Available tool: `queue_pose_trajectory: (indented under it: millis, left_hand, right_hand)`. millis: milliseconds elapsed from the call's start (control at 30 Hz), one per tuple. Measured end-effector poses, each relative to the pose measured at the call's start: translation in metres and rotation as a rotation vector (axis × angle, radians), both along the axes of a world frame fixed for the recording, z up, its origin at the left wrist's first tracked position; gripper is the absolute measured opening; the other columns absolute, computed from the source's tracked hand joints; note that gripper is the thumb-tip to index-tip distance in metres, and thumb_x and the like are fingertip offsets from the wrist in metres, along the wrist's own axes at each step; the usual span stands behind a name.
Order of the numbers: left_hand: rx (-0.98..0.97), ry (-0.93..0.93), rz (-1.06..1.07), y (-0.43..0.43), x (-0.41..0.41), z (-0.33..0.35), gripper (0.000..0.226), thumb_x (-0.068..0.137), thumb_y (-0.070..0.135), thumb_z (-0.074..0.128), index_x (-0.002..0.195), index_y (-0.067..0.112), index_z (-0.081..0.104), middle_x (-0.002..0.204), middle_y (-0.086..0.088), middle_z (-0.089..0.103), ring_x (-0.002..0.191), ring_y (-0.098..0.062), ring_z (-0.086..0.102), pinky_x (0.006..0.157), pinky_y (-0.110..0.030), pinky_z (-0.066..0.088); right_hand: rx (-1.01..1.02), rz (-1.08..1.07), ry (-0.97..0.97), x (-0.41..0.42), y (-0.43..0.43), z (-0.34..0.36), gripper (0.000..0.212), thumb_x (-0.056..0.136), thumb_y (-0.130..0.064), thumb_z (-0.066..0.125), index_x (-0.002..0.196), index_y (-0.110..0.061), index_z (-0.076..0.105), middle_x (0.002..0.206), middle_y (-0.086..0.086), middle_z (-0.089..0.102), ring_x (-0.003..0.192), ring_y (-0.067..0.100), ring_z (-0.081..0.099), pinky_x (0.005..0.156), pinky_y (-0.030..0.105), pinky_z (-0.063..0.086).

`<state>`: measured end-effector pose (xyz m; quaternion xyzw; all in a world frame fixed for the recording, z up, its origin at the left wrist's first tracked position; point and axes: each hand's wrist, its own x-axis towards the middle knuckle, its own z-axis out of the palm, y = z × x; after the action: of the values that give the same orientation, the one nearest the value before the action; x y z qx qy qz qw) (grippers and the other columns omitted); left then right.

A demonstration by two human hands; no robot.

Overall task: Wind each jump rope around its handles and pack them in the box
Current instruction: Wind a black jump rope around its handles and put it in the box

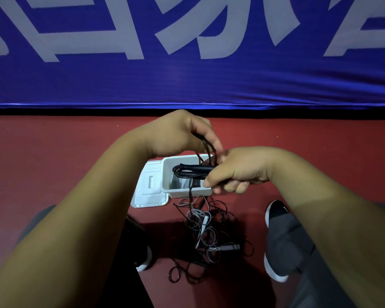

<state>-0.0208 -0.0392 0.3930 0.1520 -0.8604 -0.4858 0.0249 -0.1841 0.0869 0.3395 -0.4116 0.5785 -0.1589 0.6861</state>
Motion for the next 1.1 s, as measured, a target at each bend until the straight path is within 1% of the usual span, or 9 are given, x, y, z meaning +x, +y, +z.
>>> queue_pose_trajectory:
  millis: [133, 200, 300, 433, 633, 733, 867, 1000, 1100]
  left_hand:
    - [-0.164, -0.057, -0.052, 0.003, 0.002, 0.006, 0.04, 0.092, -0.004, 0.066, 0.108, 0.028, 0.083, 0.099, 0.007, 0.069, 0.093, -0.014, 0.067, 0.086, -0.026, 0.053]
    - [-0.193, -0.078, -0.023, 0.003, 0.004, 0.005, 0.037, 0.095, 0.001, 0.066, 0.111, 0.03, 0.082, 0.1, 0.009, 0.07, 0.091, -0.013, 0.068, 0.083, -0.024, 0.054]
    - [-0.213, -0.109, 0.106, 0.002, 0.008, -0.001, 0.027, 0.096, 0.005, 0.069, 0.108, 0.026, 0.081, 0.094, 0.011, 0.076, 0.082, 0.001, 0.07, 0.075, -0.014, 0.052]
    - [-0.204, -0.31, 0.256, 0.001, 0.007, -0.019, 0.015, 0.091, 0.011, 0.079, 0.099, 0.014, 0.066, 0.077, -0.002, 0.079, 0.07, -0.019, 0.076, 0.065, -0.039, 0.062]
    - [0.005, -0.547, 0.387, 0.004, 0.003, -0.041, 0.029, 0.108, 0.021, 0.05, 0.106, -0.005, 0.063, 0.075, -0.021, 0.076, 0.065, -0.036, 0.076, 0.056, -0.039, 0.062]
    - [0.086, -0.426, 0.513, 0.003, 0.002, -0.044, 0.039, 0.11, 0.032, 0.051, 0.101, -0.004, 0.064, 0.08, -0.024, 0.075, 0.062, -0.038, 0.076, 0.05, -0.037, 0.06]
    - [0.247, -0.092, 0.6, 0.0, 0.003, -0.045, 0.029, 0.107, 0.029, 0.06, 0.1, 0.003, 0.07, 0.08, -0.016, 0.065, 0.068, -0.029, 0.075, 0.061, -0.039, 0.063]
    - [0.258, 0.129, 0.526, -0.004, 0.007, -0.042, 0.021, 0.106, 0.023, 0.062, 0.107, 0.009, 0.077, 0.077, -0.005, 0.06, 0.066, -0.016, 0.058, 0.071, -0.037, 0.057]
    - [0.327, 0.206, 0.439, 0.0, 0.008, -0.036, 0.028, 0.109, 0.026, 0.056, 0.11, 0.008, 0.077, 0.088, -0.009, 0.067, 0.061, -0.017, 0.049, 0.063, -0.034, 0.052]
  right_hand:
    - [-0.046, -0.098, 0.134, -0.007, -0.005, -0.006, 0.016, 0.099, -0.007, 0.067, 0.085, -0.007, 0.059, 0.062, 0.004, 0.061, 0.043, 0.009, 0.031, 0.042, 0.021, 0.019]
    - [-0.076, -0.186, 0.161, -0.014, -0.009, -0.012, 0.006, 0.098, -0.009, 0.067, 0.096, -0.007, 0.061, 0.075, 0.013, 0.064, 0.046, 0.011, 0.031, 0.042, 0.02, 0.022]
    - [-0.132, -0.313, 0.185, -0.023, -0.015, -0.022, 0.016, 0.098, -0.01, 0.068, 0.112, -0.007, 0.064, 0.079, 0.016, 0.067, 0.047, 0.012, 0.033, 0.041, 0.02, 0.026]
    - [-0.271, -0.382, 0.297, -0.023, -0.019, -0.024, 0.01, 0.094, -0.012, 0.068, 0.105, -0.01, 0.069, 0.073, 0.01, 0.069, 0.051, 0.015, 0.041, 0.045, 0.024, 0.035]
    - [-0.401, -0.554, 0.278, -0.013, -0.029, -0.025, 0.014, 0.096, -0.013, 0.07, 0.105, -0.002, 0.066, 0.073, 0.007, 0.06, 0.054, 0.016, 0.041, 0.048, 0.028, 0.036]
    - [-0.391, -0.643, 0.073, -0.013, -0.032, -0.025, 0.018, 0.097, -0.011, 0.07, 0.11, 0.0, 0.063, 0.074, 0.007, 0.055, 0.05, 0.012, 0.035, 0.046, 0.025, 0.026]
    - [-0.392, -0.686, -0.181, -0.013, -0.033, -0.019, 0.031, 0.101, -0.022, 0.074, 0.123, -0.003, 0.064, 0.074, 0.001, 0.052, 0.053, 0.008, 0.029, 0.046, 0.023, 0.02]
    - [-0.371, -0.758, -0.354, -0.015, -0.033, -0.008, 0.063, 0.092, -0.054, 0.073, 0.129, -0.003, 0.066, 0.074, -0.001, 0.05, 0.055, 0.006, 0.026, 0.046, 0.02, 0.019]
    - [-0.343, -0.812, -0.385, -0.015, -0.034, -0.004, 0.078, 0.084, -0.076, 0.063, 0.121, -0.008, 0.071, 0.071, -0.001, 0.051, 0.054, 0.007, 0.025, 0.046, 0.022, 0.018]
